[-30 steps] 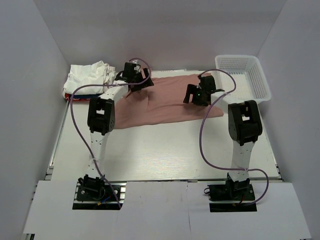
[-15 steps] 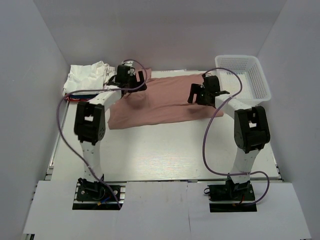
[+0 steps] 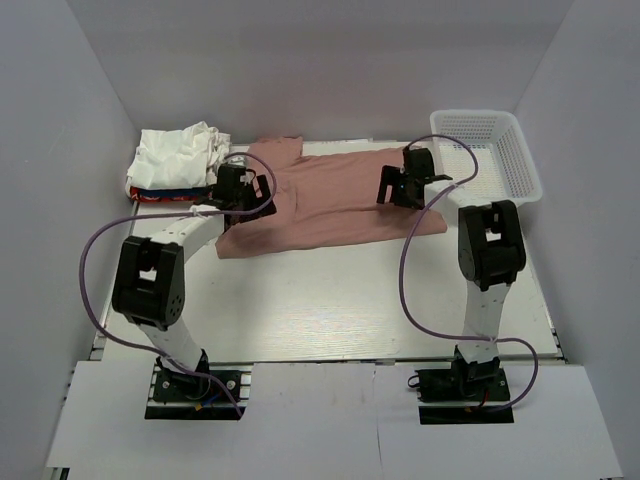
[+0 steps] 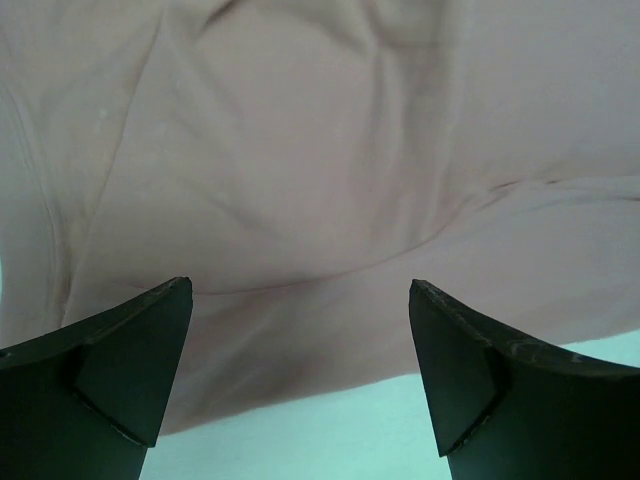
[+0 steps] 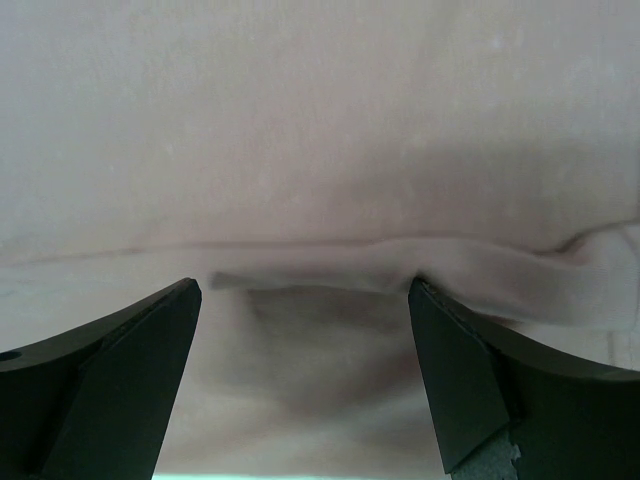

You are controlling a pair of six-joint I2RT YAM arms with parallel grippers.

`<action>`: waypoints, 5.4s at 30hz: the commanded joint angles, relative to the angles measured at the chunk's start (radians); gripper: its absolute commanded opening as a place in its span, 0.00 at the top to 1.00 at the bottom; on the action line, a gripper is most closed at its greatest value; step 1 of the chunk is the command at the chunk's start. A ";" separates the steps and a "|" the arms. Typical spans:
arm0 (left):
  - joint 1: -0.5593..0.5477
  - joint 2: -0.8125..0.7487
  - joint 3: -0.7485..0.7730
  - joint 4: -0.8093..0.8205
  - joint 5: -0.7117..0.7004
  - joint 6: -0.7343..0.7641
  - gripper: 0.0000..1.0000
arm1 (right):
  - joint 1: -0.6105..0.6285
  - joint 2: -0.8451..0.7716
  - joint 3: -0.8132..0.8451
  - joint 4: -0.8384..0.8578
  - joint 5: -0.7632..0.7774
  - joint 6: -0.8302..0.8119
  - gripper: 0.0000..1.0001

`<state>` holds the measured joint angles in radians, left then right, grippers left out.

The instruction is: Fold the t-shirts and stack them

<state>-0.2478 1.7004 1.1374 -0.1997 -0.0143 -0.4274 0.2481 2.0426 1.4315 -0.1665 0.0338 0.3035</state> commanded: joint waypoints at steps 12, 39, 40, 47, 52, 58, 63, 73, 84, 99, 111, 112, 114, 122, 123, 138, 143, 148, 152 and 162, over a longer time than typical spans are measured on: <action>0.008 0.194 0.114 -0.047 0.004 -0.037 0.01 | -0.020 -0.011 0.058 0.011 0.083 -0.044 0.10; -0.007 0.039 -0.186 -0.184 -0.024 -0.154 0.01 | -0.006 -0.307 -0.578 0.105 -0.005 0.223 0.10; -0.007 -0.008 -0.214 -0.200 -0.024 -0.168 0.01 | -0.001 -0.385 -0.615 0.110 -0.006 0.241 0.10; -0.027 -0.328 -0.448 -0.360 0.057 -0.253 0.01 | 0.023 -0.698 -0.928 -0.013 -0.026 0.286 0.10; -0.027 -0.591 -0.498 -0.478 0.017 -0.313 0.01 | 0.066 -0.939 -0.981 -0.102 -0.038 0.275 0.10; -0.027 -0.650 -0.449 -0.216 0.043 -0.300 0.01 | 0.077 -1.044 -0.840 -0.099 0.138 0.211 0.10; -0.004 -0.283 -0.135 -0.300 -0.074 -0.272 0.01 | 0.072 -0.941 -0.625 -0.036 0.227 0.197 0.10; 0.025 0.250 0.614 -0.429 -0.291 -0.105 0.01 | 0.066 -0.567 -0.309 -0.100 0.311 0.142 0.10; 0.044 0.677 1.078 -0.454 -0.296 0.024 0.01 | 0.065 -0.251 -0.019 -0.177 0.377 0.105 0.10; 0.064 0.794 0.957 -0.307 -0.251 0.030 0.29 | 0.045 -0.107 0.056 -0.217 0.408 0.134 0.10; 0.064 0.714 0.800 -0.205 -0.177 0.087 1.00 | 0.026 0.030 0.155 -0.220 0.403 0.189 0.10; 0.064 0.696 0.800 -0.195 -0.177 0.101 1.00 | 0.028 0.036 0.159 -0.217 0.409 0.189 0.10; 0.064 0.656 0.765 -0.167 -0.177 0.110 1.00 | 0.025 0.063 0.194 -0.231 0.425 0.221 0.10; 0.044 0.452 0.516 0.045 -0.125 0.190 1.00 | 0.023 0.140 0.242 -0.186 0.474 0.309 0.10; 0.044 0.440 0.480 0.060 -0.109 0.199 1.00 | 0.023 0.146 0.245 -0.162 0.462 0.321 0.10; 0.044 0.196 0.193 0.212 -0.082 0.200 1.00 | 0.026 0.107 0.142 -0.154 0.468 0.324 0.77; 0.044 0.114 0.118 0.226 -0.110 0.152 1.00 | 0.031 0.061 0.110 -0.136 0.476 0.310 1.00; 0.044 -0.005 0.009 0.252 -0.061 0.116 1.00 | 0.034 -0.033 0.026 -0.110 0.495 0.281 1.00; 0.044 -0.103 -0.085 0.252 -0.061 0.081 1.00 | 0.033 -0.166 -0.117 0.011 0.509 0.264 1.00; 0.025 -0.389 -0.402 0.214 -0.021 -0.072 1.00 | 0.036 -0.401 -0.419 0.113 0.497 0.240 1.00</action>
<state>-0.2085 1.4235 0.8120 0.0399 -0.0570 -0.4263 0.2844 1.7035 1.0752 -0.1139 0.5087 0.5587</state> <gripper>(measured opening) 0.009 0.017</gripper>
